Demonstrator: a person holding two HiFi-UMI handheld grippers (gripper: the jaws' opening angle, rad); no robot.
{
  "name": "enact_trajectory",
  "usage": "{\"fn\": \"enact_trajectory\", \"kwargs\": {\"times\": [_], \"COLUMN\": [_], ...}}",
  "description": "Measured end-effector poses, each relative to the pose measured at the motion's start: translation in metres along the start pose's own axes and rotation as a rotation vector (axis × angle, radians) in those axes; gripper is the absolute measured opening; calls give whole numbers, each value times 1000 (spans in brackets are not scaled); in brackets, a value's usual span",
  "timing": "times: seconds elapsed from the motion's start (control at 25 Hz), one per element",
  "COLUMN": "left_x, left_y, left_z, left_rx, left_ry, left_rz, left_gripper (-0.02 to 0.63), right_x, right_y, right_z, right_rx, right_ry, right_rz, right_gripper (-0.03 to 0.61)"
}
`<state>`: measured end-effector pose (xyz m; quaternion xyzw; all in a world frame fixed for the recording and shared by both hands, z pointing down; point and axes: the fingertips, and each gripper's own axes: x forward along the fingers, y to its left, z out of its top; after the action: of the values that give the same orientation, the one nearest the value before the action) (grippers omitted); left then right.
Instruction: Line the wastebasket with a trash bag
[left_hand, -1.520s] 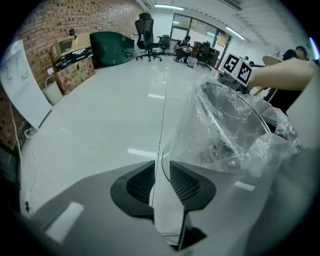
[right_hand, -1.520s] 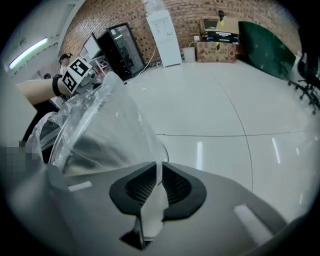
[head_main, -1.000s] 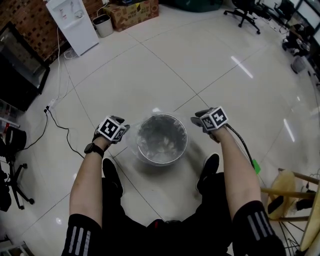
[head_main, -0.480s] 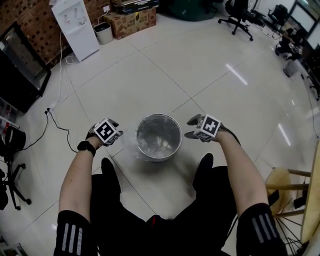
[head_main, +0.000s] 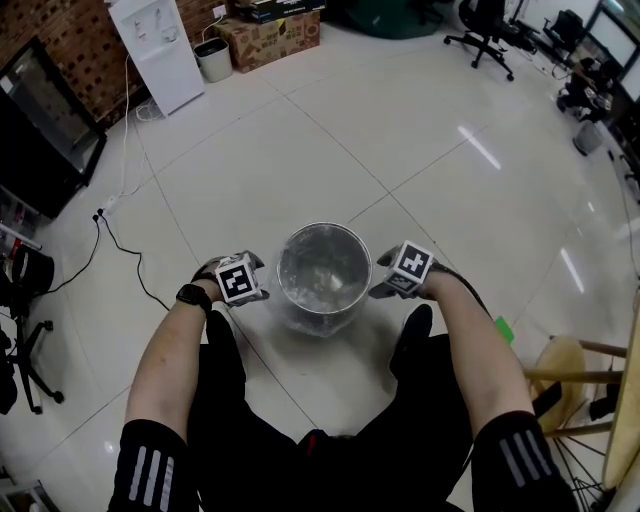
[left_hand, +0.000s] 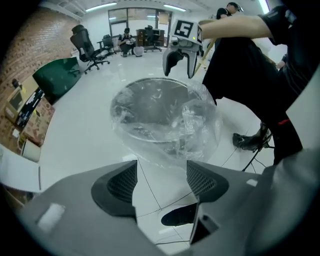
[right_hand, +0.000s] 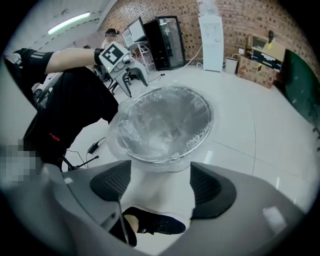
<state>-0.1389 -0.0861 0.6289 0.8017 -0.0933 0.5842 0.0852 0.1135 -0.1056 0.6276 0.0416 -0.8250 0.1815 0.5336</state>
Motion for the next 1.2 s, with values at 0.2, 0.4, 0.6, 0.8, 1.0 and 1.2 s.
{"fn": "enact_trajectory", "kwargs": {"times": [0.2,0.4,0.6,0.8,1.0,1.2], "left_x": [10,23,40,56,77,73], "left_y": [4,12,10,18,23,36], "left_z": [23,30,27,24,18,12], "left_rx": [95,80,57,50,81,23], "left_ry": [-25,-38,-26,14,105,110], "left_rz": [53,54,31,33,64,88], "left_gripper": [336,336,342,350,356,356], "right_x": [7,21,39,50,63,59], "right_y": [6,3,5,-2,-5,-3], "right_z": [-1,-1,-6,-9,-10,-21], "right_rx": [-19,-8,10,-12,-19,-40], "right_ry": [-5,-17,-6,7,11,83], "right_rz": [33,51,90,82,88,100], "right_gripper": [377,377,380,380,380,380]}}
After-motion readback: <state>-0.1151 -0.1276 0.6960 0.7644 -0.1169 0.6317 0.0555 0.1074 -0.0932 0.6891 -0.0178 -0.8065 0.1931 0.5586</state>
